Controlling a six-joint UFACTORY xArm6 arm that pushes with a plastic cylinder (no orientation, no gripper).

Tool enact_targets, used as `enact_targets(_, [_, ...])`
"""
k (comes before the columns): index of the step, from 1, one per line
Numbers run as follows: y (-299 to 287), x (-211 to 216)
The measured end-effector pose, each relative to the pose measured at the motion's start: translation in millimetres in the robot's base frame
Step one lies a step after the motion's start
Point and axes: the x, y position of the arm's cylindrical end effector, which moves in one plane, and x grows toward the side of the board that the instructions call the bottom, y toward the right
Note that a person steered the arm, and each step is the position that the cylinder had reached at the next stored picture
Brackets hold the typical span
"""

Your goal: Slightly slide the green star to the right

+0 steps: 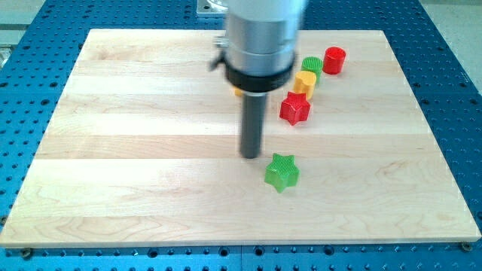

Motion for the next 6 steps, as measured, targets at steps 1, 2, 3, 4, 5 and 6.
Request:
enact_targets(1, [20.6,23.9])
enact_targets(2, [69.1,27.7])
enact_targets(3, [59.2,32.0])
enact_targets(4, [36.1,54.5])
enact_targets(5, [76.8,59.3])
enact_targets(6, [133.3,46.2])
